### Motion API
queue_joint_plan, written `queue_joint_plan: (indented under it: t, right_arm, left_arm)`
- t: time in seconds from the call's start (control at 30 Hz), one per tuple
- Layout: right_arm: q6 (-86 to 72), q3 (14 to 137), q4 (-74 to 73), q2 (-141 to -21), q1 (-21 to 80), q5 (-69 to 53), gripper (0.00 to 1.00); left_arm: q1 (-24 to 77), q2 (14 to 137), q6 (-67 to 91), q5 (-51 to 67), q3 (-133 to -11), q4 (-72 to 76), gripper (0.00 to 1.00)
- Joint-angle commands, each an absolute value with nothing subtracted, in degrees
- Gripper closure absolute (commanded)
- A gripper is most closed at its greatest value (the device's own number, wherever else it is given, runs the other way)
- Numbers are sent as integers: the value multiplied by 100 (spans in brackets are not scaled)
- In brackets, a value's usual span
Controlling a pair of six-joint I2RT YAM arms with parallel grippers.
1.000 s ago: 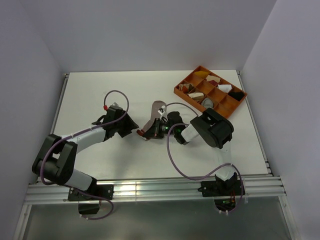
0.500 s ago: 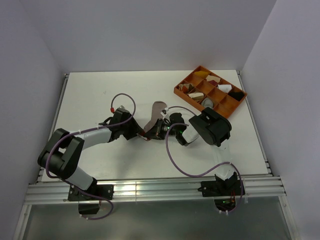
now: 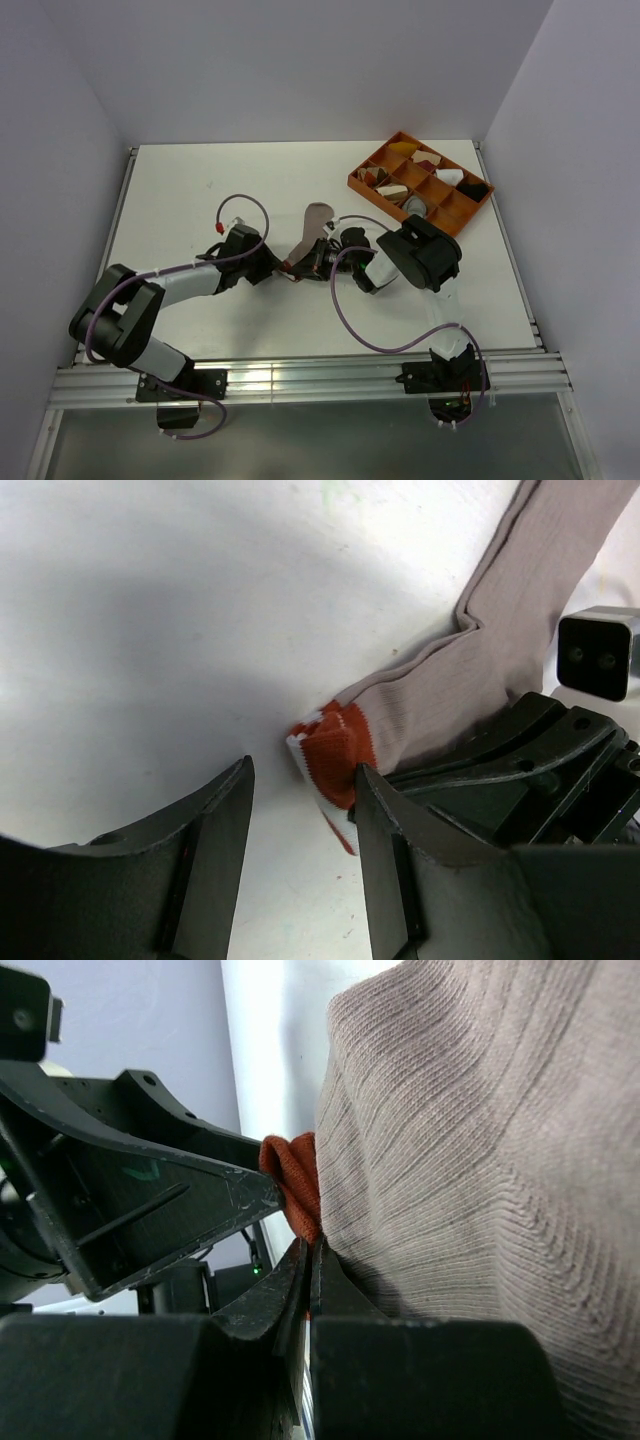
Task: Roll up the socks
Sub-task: Roll the sock at the center of the board.
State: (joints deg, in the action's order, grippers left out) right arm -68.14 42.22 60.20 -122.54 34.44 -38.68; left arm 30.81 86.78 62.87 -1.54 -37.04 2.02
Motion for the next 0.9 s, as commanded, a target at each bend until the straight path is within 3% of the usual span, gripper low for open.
queue_joint_plan:
  t: [0.0, 0.4, 0.67, 0.87]
  right_arm:
    - [-6741, 4017, 5520, -12524, 3393, -3762, 100]
    - [-6820, 4008, 5555, -12568, 3384, -3770, 100]
    - [-6847, 4025, 5572, -12586, 3392, -3771, 100]
    - [-6847, 4052, 5555, -12604, 3384, -3788, 100]
  left_arm:
    - [3103, 8420, 6460, -562, -3481, 290, 50]
    - [3103, 8701, 6521, -317, -3358, 641, 52]
    - [3111, 7868, 6724, -720, -2901, 905, 50]
    - [3103, 8077, 6688, -598, -2936, 1045, 51]
